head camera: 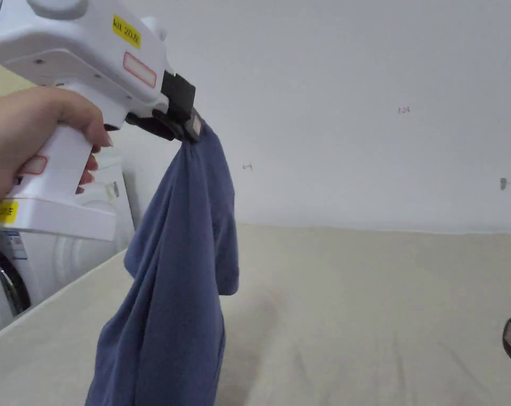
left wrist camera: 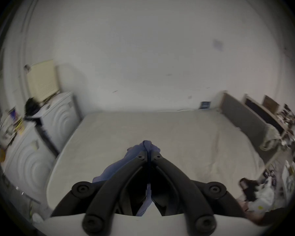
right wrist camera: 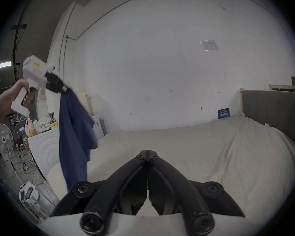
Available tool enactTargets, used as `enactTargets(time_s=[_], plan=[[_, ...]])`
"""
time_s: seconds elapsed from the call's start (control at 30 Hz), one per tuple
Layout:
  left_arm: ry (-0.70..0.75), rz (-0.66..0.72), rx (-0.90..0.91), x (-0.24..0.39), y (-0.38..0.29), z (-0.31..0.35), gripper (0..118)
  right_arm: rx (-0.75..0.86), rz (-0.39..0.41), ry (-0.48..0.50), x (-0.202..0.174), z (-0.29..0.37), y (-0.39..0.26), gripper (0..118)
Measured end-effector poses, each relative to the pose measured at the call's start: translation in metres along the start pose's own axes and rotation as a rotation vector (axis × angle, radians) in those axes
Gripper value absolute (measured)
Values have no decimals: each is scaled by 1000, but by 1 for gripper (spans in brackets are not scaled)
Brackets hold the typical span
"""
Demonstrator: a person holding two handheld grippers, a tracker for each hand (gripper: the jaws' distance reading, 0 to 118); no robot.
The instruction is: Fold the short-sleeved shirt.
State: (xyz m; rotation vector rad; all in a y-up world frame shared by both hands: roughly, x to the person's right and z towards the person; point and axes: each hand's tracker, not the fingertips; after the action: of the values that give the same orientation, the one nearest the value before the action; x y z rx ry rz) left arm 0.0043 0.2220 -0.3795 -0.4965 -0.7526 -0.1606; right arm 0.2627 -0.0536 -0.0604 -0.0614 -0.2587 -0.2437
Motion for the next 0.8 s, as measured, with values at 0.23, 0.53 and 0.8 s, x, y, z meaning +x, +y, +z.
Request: enactTargets(time_s=[0.23, 0.53, 0.8], plan=[[-345, -116, -82, 145, -3, -76, 1, 49, -32, -68, 33, 30, 20, 0], [-464, -63, -594, 286, -177, -320, 3, 26, 17, -241, 82, 61, 6, 0], [-522, 43, -757, 292, -274, -365, 111, -79, 13, -278, 106, 55, -16, 0]])
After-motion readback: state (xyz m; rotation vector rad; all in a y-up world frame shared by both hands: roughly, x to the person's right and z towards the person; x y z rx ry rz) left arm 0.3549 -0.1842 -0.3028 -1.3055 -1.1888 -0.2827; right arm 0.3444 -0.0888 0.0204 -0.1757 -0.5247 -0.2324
